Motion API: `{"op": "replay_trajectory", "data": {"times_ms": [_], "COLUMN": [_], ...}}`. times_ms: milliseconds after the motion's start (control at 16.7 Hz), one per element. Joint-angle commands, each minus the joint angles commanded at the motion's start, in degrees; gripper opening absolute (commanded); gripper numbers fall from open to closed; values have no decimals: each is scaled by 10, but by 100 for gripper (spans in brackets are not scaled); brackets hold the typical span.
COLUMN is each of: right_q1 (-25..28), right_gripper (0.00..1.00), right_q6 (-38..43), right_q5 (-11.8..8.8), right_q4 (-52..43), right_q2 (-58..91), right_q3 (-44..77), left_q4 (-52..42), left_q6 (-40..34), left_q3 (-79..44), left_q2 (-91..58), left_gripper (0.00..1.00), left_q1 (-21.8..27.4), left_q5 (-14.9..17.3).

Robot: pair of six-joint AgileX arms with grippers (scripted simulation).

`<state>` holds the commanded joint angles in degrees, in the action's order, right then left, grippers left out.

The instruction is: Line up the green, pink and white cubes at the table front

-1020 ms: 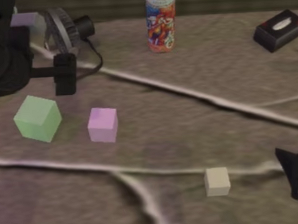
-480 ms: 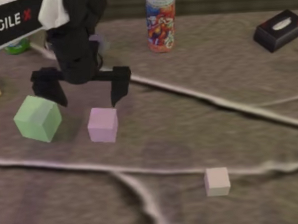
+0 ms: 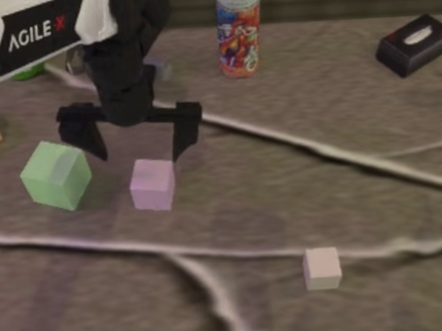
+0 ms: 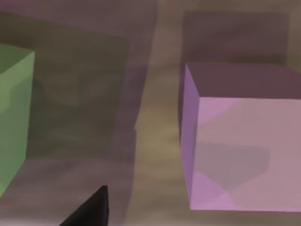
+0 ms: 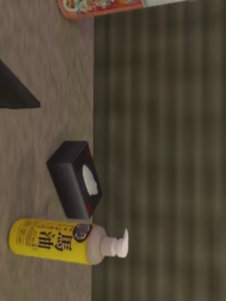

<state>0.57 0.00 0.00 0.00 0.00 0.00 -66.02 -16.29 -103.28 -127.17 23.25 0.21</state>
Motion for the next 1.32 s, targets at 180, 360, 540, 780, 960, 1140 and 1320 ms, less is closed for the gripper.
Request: {"op": "replay_trajectory", "data": {"times_ms": [180, 360, 540, 780, 960, 1140, 1320], "right_q1": [0, 0, 0, 0, 0, 0, 0], "right_gripper": [100, 100, 100, 100, 100, 100, 100], "right_q6": [0, 0, 0, 0, 0, 0, 0], "right_q5": [0, 0, 0, 0, 0, 0, 0], "right_q4": [0, 0, 0, 0, 0, 0, 0], "right_q2": [0, 0, 0, 0, 0, 0, 0], "right_q3": [0, 0, 0, 0, 0, 0, 0], "left_q4": [23, 96, 156, 166, 166, 166, 166], "left_q6": [1, 1, 1, 1, 1, 1, 1], "left_q3": [17, 56, 92, 99, 99, 99, 99], "left_q2": [-9, -36, -62, -68, -68, -68, -68], "left_gripper": [100, 100, 100, 100, 85, 62, 40], "left_q1": [1, 2, 2, 2, 2, 2, 2], "left_q5": [0, 0, 0, 0, 0, 0, 0]}}
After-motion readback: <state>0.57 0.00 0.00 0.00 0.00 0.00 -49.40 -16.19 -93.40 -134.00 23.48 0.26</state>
